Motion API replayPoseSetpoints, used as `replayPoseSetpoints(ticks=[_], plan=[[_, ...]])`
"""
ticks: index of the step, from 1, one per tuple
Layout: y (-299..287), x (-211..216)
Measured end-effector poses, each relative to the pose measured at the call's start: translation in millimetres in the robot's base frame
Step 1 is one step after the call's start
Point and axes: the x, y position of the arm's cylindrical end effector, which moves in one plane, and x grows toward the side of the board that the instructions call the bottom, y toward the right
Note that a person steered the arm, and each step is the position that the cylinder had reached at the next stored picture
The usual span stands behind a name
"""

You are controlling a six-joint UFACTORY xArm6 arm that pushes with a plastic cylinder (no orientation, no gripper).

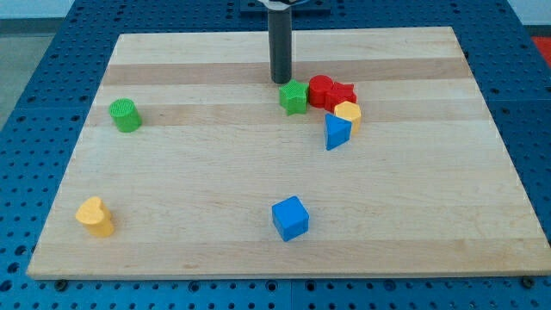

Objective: Point your arm to the blue triangle

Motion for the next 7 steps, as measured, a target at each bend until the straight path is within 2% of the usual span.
replayPoseSetpoints(ticks=[1, 2, 3, 5, 7], plan=[[-27, -3], [-80, 3], [-115, 32], [-111, 103], [-51, 125]])
